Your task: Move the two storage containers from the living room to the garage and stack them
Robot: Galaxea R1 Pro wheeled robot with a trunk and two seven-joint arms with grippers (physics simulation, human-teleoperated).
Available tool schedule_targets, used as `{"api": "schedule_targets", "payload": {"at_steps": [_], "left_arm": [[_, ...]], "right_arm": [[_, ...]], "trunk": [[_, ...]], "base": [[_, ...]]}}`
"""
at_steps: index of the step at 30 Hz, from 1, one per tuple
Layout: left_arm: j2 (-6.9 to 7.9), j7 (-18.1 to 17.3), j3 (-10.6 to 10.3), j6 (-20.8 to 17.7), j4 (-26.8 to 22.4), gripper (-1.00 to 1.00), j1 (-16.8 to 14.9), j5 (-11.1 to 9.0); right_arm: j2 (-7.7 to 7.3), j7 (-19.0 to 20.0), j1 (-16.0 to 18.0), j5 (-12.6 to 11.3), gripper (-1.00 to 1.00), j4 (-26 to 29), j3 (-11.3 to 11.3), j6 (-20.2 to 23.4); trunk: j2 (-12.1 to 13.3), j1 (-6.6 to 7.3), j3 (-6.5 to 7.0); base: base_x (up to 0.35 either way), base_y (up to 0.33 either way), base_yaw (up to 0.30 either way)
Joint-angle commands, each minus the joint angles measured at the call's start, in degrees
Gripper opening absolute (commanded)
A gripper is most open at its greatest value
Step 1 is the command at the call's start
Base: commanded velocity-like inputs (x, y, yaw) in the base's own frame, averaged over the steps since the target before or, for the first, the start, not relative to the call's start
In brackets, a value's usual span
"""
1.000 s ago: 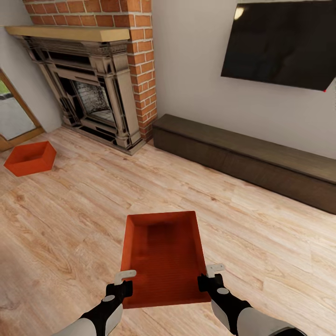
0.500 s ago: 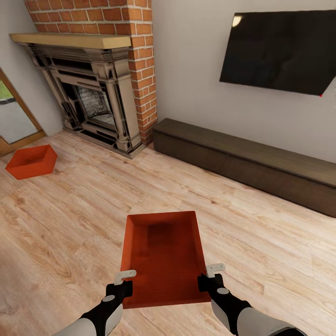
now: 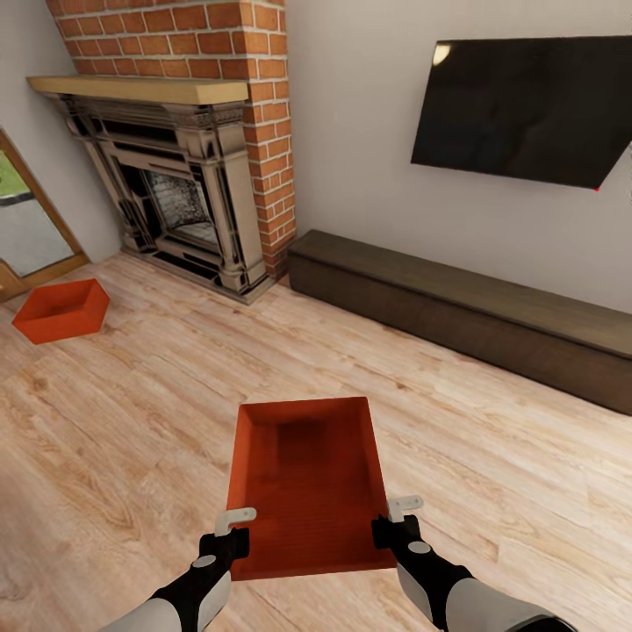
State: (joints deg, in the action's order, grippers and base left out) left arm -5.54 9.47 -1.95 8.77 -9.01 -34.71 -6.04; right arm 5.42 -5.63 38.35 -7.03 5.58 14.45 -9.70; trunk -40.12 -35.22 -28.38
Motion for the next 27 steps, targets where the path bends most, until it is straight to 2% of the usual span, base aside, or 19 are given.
{"api": "schedule_targets", "payload": {"at_steps": [1, 27], "left_arm": [[0.02, 2.22, 2.13, 0.29, 0.22, -1.00, -0.01, -0.97], [-0.18, 2.20, 2.04, 0.54, 0.92, -1.00, -0.01, -0.97]], "right_arm": [[0.02, -0.25, 0.05, -0.09, -1.00, 4.18, -3.29, -0.15], [0.11, -0.21, -0.03, -0.17, -1.00, 4.17, -3.29, -0.15]], "trunk": [[-0.05, -0.01, 0.04], [-0.05, -0.01, 2.47]], "base": [[0.000, 0.000, 0.000], [0.000, 0.000, 0.000]]}}
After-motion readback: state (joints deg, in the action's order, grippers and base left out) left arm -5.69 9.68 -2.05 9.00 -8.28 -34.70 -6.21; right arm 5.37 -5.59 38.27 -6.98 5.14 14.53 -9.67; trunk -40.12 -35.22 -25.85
